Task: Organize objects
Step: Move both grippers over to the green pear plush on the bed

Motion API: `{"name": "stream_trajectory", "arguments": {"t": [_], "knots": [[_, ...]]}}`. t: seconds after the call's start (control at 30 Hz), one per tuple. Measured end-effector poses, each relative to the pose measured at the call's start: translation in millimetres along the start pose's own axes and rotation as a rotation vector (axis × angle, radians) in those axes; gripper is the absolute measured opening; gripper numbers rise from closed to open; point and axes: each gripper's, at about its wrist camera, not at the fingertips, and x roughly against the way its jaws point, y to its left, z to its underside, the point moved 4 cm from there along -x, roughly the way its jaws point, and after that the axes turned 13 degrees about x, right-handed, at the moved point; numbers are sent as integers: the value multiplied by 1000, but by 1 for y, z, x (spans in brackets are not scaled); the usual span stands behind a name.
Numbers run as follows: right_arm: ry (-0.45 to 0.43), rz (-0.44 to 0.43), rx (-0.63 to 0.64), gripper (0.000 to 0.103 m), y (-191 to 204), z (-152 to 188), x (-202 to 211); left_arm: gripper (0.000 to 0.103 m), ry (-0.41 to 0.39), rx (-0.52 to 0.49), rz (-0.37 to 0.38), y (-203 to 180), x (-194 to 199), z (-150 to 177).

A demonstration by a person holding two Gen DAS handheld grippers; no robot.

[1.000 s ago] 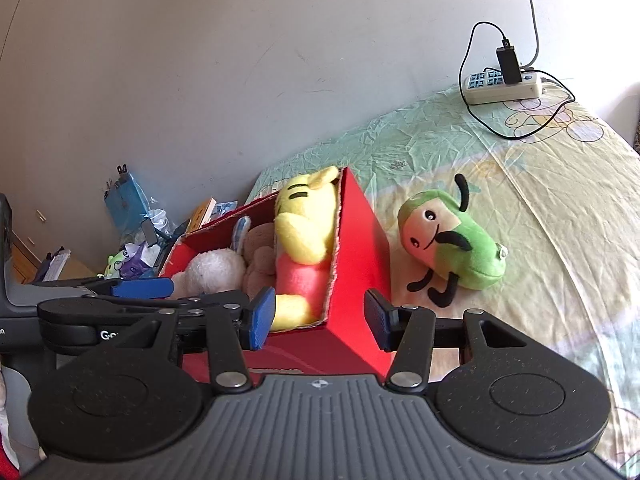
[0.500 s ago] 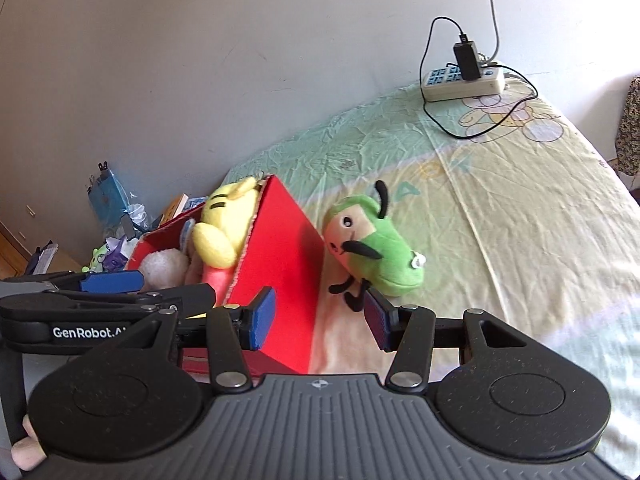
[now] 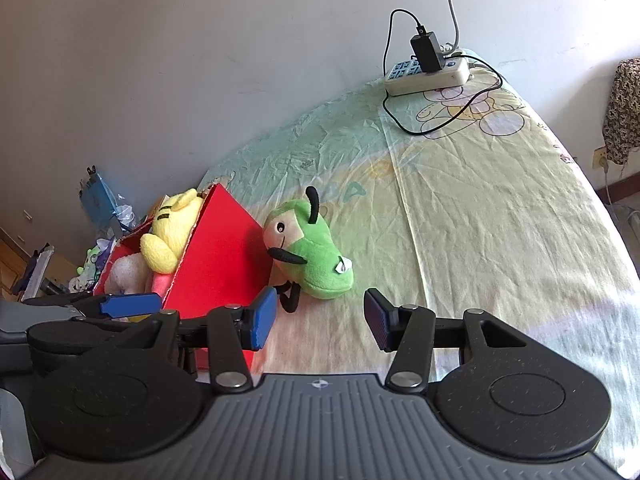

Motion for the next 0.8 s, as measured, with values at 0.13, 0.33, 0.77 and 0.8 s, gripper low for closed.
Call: {"name": "stream_trajectory", "arguments": {"t": [0.13, 0.33, 0.77, 0.8], "knots": [[17, -4, -6, 52, -12, 0, -3, 95, 36, -1, 9, -12, -13, 3], [39, -13, -10, 52, -26, 0, -7, 95, 70, -1, 6, -23, -32, 5], [85, -66, 10, 52, -40, -22, -37, 99, 107, 8, -8, -30, -62, 0], [86, -69, 18, 52, -41, -25, -40, 99, 107, 5, -7, -31, -63, -1]]}}
